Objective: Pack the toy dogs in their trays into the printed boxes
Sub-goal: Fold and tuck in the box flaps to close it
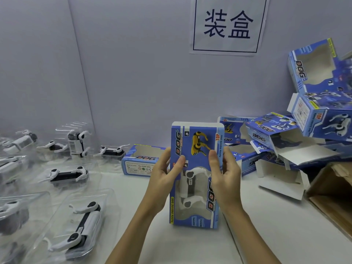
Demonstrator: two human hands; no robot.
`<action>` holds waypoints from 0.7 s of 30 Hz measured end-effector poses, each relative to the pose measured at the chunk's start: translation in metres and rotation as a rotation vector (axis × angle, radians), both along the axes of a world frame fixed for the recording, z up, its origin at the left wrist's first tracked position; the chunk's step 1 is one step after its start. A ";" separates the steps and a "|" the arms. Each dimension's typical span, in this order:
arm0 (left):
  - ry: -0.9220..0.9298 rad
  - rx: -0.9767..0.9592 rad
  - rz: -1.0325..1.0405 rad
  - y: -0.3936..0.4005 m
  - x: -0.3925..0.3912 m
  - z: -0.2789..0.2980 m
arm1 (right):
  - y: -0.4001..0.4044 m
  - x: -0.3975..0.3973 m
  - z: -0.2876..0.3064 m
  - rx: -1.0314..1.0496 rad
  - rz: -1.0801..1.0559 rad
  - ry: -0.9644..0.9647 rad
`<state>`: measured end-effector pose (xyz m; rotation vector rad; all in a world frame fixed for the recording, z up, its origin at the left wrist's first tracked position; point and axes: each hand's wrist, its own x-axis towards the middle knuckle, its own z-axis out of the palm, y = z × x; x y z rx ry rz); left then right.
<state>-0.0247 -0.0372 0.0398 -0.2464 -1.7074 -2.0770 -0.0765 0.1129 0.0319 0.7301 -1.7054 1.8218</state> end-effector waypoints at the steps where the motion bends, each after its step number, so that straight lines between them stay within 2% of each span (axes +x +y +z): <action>1: 0.010 -0.018 0.006 0.000 0.000 -0.001 | 0.000 0.001 0.000 -0.008 -0.014 -0.003; 14: 0.051 -0.083 0.005 -0.003 -0.005 -0.003 | -0.001 0.000 0.000 -0.034 -0.042 -0.025; 21: 0.251 -0.308 0.313 0.012 -0.013 -0.009 | -0.002 -0.004 -0.012 0.082 -0.206 0.038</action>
